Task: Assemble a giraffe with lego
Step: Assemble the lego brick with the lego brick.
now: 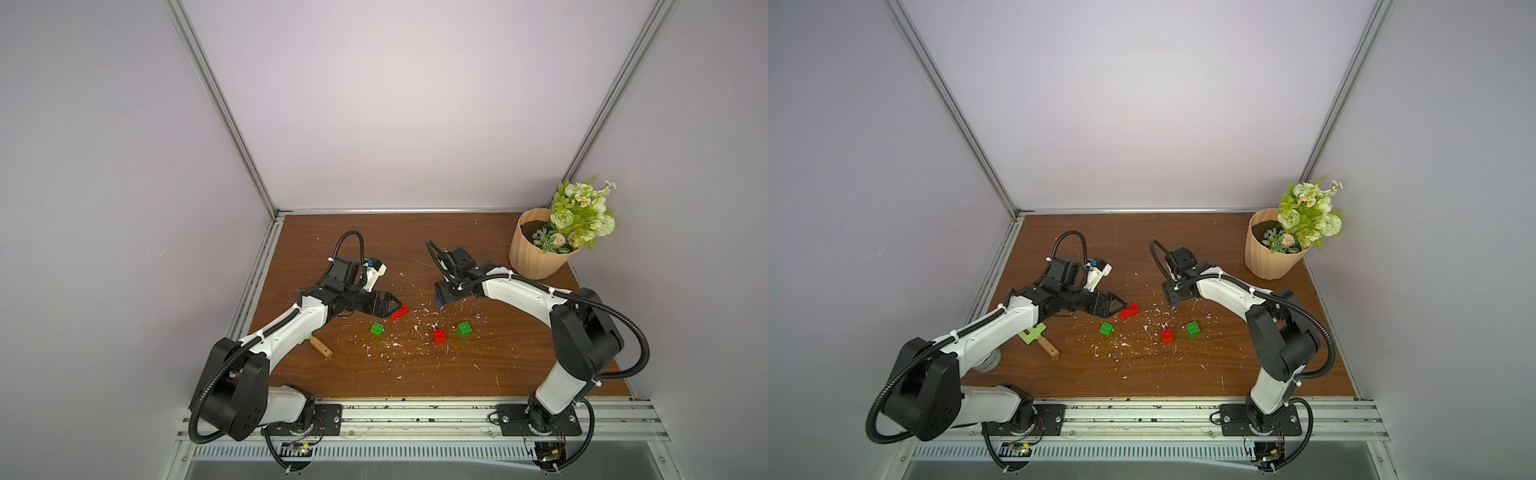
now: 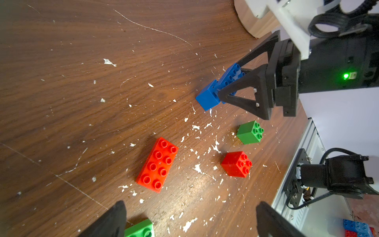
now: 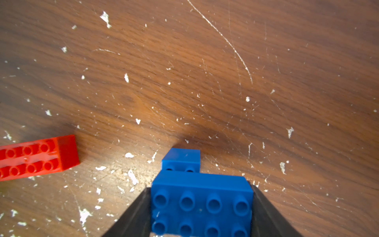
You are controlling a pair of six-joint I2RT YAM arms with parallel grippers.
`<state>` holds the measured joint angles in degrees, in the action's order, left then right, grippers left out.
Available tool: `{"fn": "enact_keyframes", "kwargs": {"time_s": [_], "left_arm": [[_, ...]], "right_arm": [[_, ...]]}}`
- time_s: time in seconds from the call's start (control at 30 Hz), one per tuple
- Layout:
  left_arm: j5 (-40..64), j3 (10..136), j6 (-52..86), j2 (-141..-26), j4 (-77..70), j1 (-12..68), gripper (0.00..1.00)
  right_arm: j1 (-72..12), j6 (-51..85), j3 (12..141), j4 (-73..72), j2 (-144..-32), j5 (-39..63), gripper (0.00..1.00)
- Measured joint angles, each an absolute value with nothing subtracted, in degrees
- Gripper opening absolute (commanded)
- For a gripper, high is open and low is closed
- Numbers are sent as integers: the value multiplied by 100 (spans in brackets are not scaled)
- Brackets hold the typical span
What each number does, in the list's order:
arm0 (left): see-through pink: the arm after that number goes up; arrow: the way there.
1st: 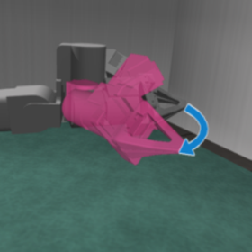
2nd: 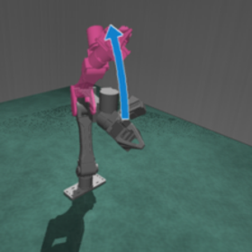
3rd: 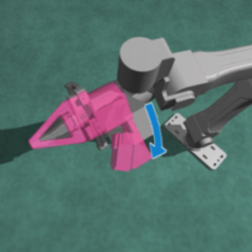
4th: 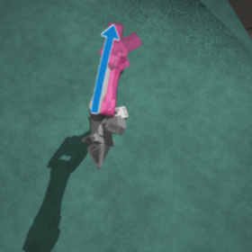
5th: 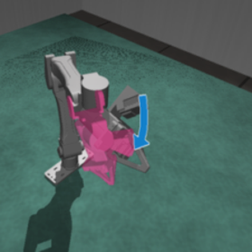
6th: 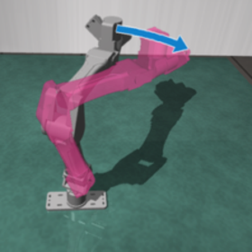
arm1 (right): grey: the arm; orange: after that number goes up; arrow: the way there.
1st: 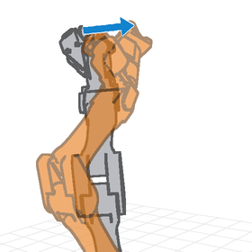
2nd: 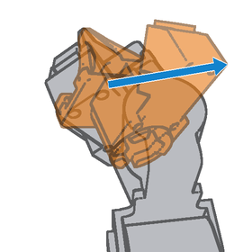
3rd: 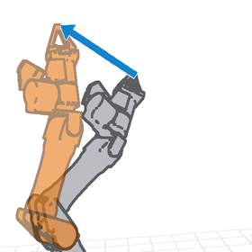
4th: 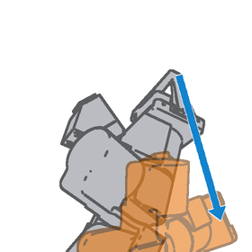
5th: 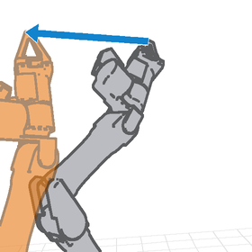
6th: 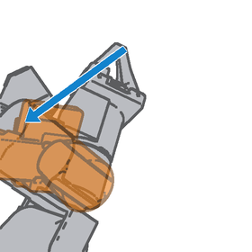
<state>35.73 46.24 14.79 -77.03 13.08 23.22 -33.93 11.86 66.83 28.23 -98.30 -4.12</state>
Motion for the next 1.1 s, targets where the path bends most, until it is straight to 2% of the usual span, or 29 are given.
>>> {"fn": "enact_keyframes", "kwargs": {"time_s": [1.1], "left_arm": [[3553, 4624, 1476, -7703, 1313, 2322, 100]], "right_arm": [[-3350, 1356, 6753, 2738, -9985, -408, 59]]}}
